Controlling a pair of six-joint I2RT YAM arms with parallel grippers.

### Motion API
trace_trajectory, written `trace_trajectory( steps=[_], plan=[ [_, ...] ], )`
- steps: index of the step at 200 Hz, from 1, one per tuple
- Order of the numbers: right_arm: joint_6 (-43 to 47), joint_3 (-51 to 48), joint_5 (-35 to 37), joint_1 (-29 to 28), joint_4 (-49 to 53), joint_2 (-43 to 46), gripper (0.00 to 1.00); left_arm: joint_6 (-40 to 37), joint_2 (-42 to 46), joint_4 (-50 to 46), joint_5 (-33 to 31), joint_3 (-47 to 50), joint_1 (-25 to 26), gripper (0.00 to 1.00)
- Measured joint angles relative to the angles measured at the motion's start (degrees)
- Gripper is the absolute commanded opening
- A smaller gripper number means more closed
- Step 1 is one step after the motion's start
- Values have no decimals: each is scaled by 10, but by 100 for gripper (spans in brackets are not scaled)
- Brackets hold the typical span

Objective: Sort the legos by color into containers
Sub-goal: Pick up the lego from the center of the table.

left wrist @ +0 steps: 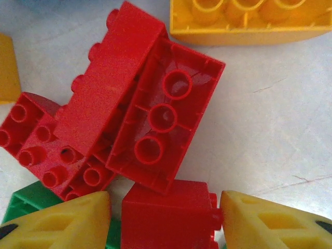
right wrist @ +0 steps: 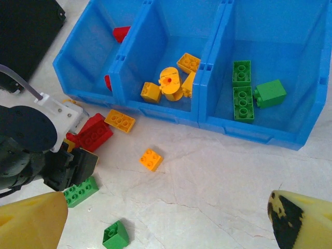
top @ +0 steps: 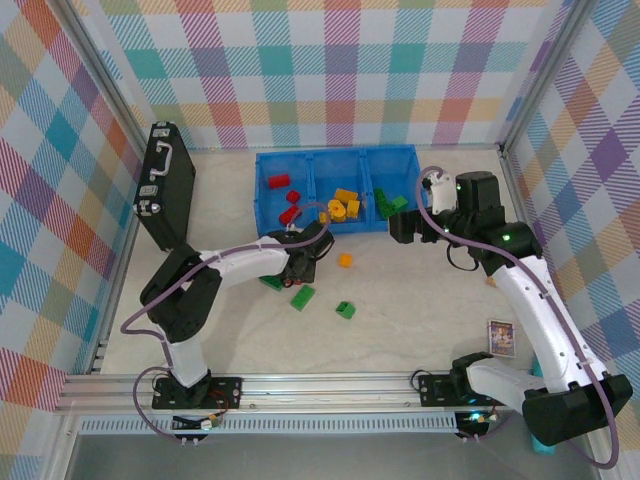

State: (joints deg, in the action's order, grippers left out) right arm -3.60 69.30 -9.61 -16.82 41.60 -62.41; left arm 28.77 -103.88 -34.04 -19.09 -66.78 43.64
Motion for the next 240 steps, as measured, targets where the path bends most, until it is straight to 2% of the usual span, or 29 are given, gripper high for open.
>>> trace_trajectory(
  steps=[48,122,162,192,240],
  plan=[
    [2,0,2,0,0,0,99,6,-10,0,1,0,0,56],
    [2,-1,6,0,0,0,99,19,-13,2,6,-1,0,36],
    [5,-4,8,0,0,2,99,18,-13,-10,4,-10,0,37],
    [9,-5,9,0,0,3,99,2,-7,-34,-14,-55,-4,40],
    [11,-9,12,0,0,3,99,-40,33,-22,-32,-131,-57,42]
  ],
)
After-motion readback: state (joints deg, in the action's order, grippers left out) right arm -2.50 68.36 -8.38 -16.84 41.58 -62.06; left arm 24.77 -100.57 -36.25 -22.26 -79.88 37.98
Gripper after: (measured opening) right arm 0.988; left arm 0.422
